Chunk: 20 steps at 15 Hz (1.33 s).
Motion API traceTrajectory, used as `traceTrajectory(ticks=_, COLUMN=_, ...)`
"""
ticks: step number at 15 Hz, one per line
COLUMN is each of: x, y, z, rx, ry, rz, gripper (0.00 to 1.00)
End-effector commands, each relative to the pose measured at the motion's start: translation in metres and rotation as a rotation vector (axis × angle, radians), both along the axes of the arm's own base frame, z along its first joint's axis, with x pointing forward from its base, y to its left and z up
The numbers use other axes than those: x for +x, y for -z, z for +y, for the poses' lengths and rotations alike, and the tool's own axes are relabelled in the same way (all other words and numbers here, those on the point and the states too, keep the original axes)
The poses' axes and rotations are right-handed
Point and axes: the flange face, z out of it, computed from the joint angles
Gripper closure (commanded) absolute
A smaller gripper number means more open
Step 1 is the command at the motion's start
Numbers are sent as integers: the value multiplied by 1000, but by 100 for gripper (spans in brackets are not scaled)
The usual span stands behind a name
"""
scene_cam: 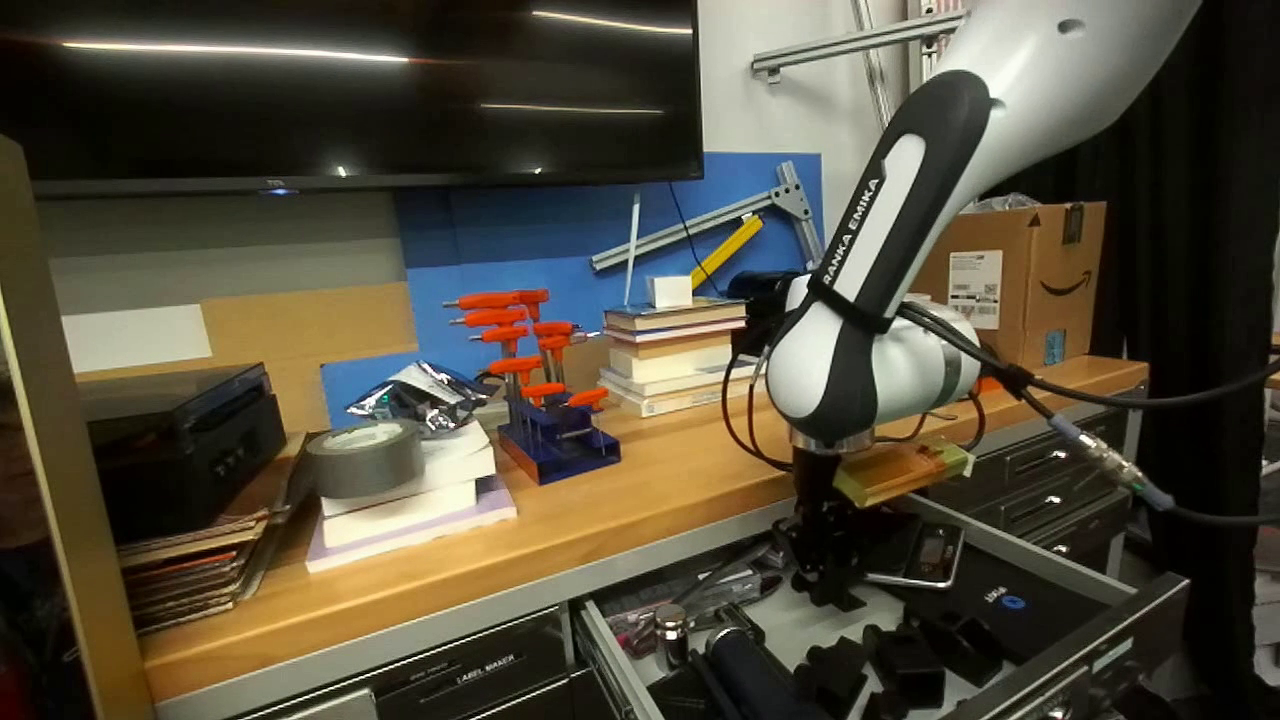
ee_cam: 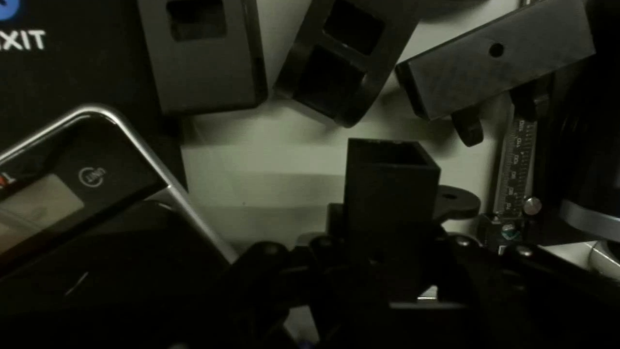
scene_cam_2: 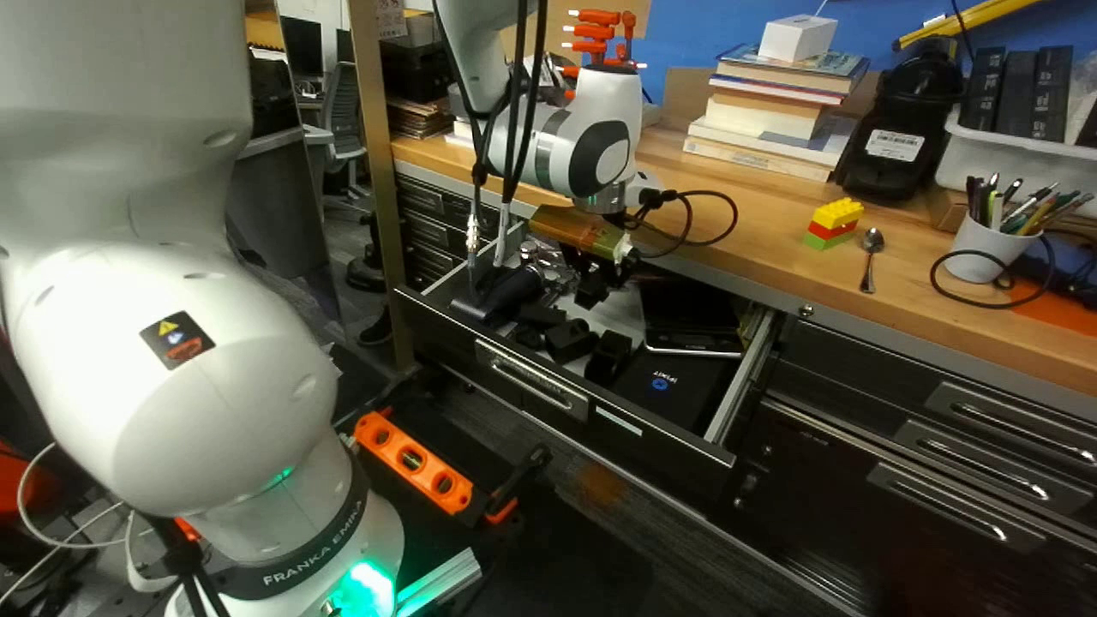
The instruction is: Pick up the black objects and put them in the open drawer and close it
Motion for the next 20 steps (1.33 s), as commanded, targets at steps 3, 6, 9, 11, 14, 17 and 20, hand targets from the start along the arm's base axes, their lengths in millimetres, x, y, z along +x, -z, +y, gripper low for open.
traceTrajectory(ticks=3, x=16, y=13, z=5, rx=4, ry=-102, rz=-32, gripper=85)
traceTrajectory(ticks=6, x=20, y=20, z=5, rx=9, ry=-145, rz=-25, gripper=84)
traceTrajectory(ticks=9, x=22, y=24, z=4, rx=11, ry=-156, rz=-12, gripper=31)
traceTrajectory(ticks=11, x=21, y=27, z=6, rx=12, ry=-162, rz=-1, gripper=15)
traceTrajectory(ticks=14, x=15, y=23, z=6, rx=1, ry=-133, rz=24, gripper=0)
traceTrajectory(ticks=17, x=1, y=1, z=-2, rx=-18, ry=-30, rz=38, gripper=0)
traceTrajectory(ticks=20, x=-19, y=-25, z=-15, rx=-29, ry=143, rz=56, gripper=0)
